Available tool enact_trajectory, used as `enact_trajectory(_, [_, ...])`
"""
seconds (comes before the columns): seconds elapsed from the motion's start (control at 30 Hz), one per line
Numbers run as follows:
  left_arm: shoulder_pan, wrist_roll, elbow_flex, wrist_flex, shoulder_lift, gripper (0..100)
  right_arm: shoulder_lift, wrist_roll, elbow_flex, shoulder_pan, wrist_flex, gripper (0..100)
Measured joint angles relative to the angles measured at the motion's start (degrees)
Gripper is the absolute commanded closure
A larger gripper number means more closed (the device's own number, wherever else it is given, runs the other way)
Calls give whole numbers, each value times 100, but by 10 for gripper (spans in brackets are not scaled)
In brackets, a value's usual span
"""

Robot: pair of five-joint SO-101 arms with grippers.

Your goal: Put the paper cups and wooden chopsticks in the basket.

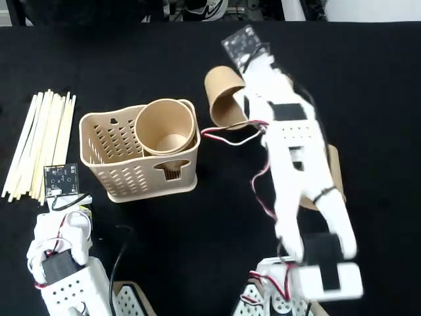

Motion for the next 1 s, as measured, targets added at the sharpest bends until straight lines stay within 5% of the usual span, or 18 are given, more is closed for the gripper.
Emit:
enact_trajectory(0.4, [0,0,0,0,0,887,-765,-237,-3349,-466,4220,986])
enact_trajectory(0.7, [0,0,0,0,0,887,-782,-237,-5495,-1503,5635,986])
enact_trajectory(1.0, [0,0,0,0,0,887,-114,-237,-5503,-2198,5749,986])
